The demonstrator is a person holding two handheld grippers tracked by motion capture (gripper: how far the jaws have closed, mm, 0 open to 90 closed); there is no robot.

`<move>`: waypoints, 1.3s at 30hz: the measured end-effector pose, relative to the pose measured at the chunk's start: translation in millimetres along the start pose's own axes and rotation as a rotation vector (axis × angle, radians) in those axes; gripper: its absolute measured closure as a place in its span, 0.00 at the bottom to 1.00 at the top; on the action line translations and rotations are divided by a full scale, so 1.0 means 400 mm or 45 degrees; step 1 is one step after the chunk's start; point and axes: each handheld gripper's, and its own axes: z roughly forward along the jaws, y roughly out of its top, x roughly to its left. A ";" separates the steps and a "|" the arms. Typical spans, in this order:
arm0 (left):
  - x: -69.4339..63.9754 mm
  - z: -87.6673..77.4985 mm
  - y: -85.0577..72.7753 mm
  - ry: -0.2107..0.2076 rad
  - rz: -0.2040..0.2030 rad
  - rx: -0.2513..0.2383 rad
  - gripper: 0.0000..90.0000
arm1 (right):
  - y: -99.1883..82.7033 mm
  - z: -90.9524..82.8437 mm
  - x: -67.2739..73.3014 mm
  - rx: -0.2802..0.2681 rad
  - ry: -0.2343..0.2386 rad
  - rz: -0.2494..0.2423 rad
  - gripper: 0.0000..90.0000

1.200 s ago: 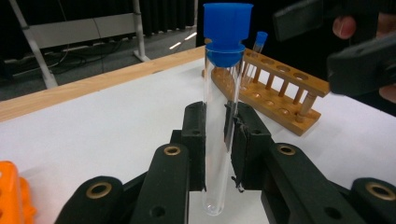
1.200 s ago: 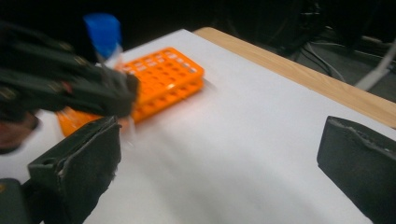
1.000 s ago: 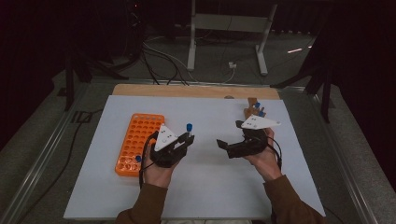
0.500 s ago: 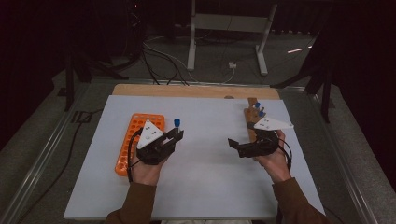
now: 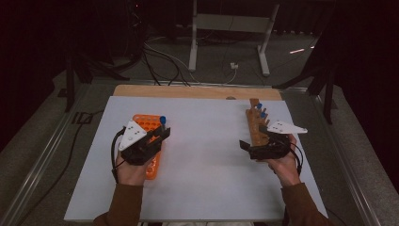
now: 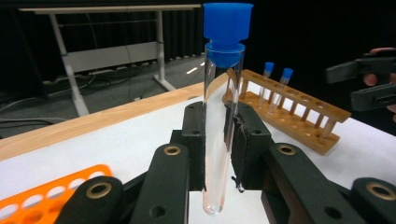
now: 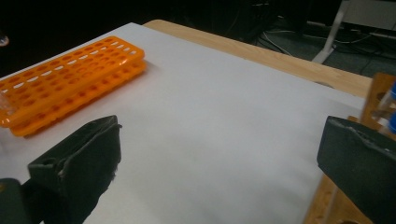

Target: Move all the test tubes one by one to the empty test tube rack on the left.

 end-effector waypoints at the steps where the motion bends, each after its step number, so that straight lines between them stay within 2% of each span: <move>1: 0.005 -0.005 -0.002 0.007 0.002 -0.001 0.87 | -0.002 -0.003 -0.003 -0.004 -0.007 0.004 0.00; 16: 0.055 -0.063 -0.037 0.090 -0.045 -0.057 0.87 | -0.029 -0.041 -0.039 -0.029 -0.045 0.055 0.00; 27: 0.084 -0.111 -0.070 0.170 -0.060 -0.061 0.87 | -0.035 -0.053 -0.049 -0.047 -0.051 0.080 0.00; 32: 0.092 -0.127 -0.089 0.188 -0.059 -0.044 0.87 | -0.038 -0.054 -0.051 -0.043 -0.050 0.084 0.00; 39: 0.104 -0.138 -0.119 0.175 -0.044 -0.028 0.87 | -0.038 -0.056 -0.052 -0.048 -0.060 0.084 0.00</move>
